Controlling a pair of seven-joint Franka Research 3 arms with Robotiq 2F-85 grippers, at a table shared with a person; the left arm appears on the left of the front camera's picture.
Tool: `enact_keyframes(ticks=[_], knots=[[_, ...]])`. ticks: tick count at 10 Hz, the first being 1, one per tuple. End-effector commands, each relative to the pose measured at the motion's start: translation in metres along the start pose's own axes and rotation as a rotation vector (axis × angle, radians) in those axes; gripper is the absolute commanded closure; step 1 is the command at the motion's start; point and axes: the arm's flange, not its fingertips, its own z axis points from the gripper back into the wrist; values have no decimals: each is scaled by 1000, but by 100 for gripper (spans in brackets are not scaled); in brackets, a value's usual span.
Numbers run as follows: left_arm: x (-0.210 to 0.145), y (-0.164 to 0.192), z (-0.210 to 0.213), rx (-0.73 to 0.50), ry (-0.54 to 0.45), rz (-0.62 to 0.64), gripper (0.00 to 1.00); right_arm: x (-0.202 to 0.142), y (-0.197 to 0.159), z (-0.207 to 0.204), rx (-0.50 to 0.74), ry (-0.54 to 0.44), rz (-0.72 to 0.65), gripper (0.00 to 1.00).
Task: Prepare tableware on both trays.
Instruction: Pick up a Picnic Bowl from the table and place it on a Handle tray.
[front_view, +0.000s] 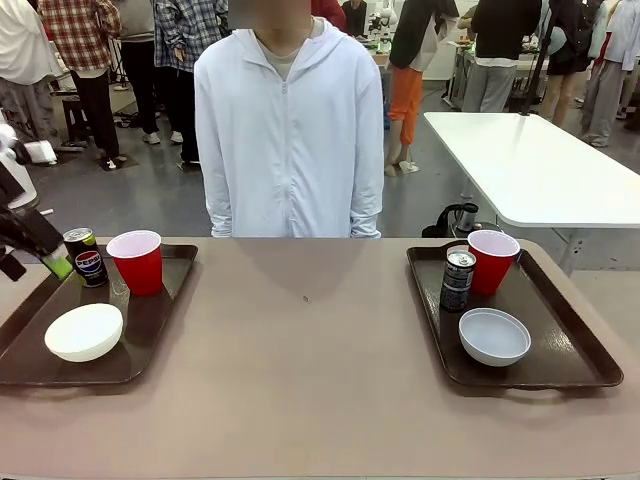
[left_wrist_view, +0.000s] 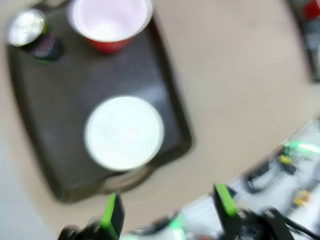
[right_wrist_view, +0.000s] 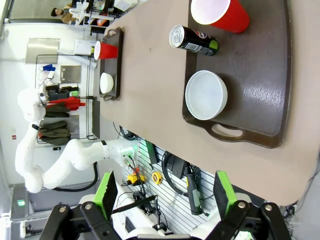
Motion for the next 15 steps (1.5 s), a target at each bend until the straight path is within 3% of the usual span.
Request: enact_keyframes(ticks=[1, 3, 6, 11, 15], knots=[[27, 35, 57, -434, 59, 81, 7, 0, 2, 0, 20, -8, 7, 0], [23, 64, 80, -632, 40, 142, 7, 0, 2, 0, 20, -8, 7, 0], [33, 122, 101, -759, 75, 239, 7, 0, 2, 0, 20, -8, 7, 0], [14, 199, 63, -726, -74, 178, 7, 0, 2, 0, 20, -8, 7, 0], [8, 224, 40, -742, -112, 166, 7, 0, 2, 0, 20, -8, 7, 0]])
